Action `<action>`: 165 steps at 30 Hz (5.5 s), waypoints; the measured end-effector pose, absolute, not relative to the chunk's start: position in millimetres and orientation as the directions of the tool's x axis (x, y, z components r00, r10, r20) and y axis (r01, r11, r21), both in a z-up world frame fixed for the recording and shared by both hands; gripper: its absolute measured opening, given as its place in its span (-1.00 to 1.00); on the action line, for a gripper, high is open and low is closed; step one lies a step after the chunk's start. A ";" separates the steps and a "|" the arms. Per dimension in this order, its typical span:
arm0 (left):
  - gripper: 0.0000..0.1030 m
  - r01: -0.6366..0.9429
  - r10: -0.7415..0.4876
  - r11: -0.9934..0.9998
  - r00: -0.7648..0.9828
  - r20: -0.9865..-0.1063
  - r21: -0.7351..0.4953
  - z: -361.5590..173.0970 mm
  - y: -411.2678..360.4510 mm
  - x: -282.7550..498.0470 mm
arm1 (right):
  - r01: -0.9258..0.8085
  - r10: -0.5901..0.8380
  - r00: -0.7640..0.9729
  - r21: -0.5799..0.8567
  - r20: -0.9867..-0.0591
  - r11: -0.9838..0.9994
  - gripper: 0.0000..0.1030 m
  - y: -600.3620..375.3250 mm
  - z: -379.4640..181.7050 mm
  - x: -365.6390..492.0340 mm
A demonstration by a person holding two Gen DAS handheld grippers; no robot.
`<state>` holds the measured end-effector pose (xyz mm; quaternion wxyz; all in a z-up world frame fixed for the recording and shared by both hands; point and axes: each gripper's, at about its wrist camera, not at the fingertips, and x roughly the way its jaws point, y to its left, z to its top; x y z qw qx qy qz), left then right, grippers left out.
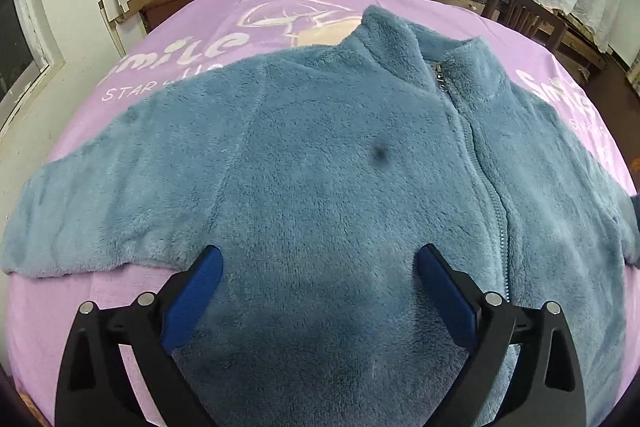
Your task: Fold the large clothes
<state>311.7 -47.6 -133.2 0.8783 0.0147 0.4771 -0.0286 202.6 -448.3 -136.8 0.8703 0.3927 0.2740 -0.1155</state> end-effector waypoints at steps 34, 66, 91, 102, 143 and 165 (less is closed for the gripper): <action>0.90 0.207 -0.156 0.978 0.644 -0.749 -0.026 -94.6 -71.2 277.1 | 0.167 0.251 0.766 0.560 -0.592 0.811 -0.05 -379.2 -105.9 233.6; -0.86 0.388 -0.234 0.920 0.647 -0.726 0.049 -89.0 -188.1 311.7 | 0.226 0.320 0.753 0.682 -0.575 0.695 -0.55 -418.3 -153.1 247.1; -0.31 0.002 -0.073 0.996 0.627 -0.776 -0.091 -108.6 -21.1 322.5 | 0.187 0.282 0.647 0.507 -0.708 0.842 -0.40 -372.3 -164.7 257.9; -0.15 0.141 -0.172 0.984 0.664 -0.727 -0.105 -75.7 -60.0 319.3 | 0.153 0.263 0.681 0.484 -0.684 0.862 -0.44 -347.0 -130.1 318.6; 0.45 -0.472 0.064 0.828 0.615 -0.786 -0.302 -85.8 155.4 249.0 | 0.050 0.409 0.587 0.535 -0.699 0.843 -0.03 -315.2 -165.9 281.8; -0.81 -0.617 0.079 0.689 0.585 -0.807 -0.380 -116.0 234.4 277.1 | 0.095 0.370 0.633 0.543 -0.680 0.834 0.18 -318.5 -147.7 266.3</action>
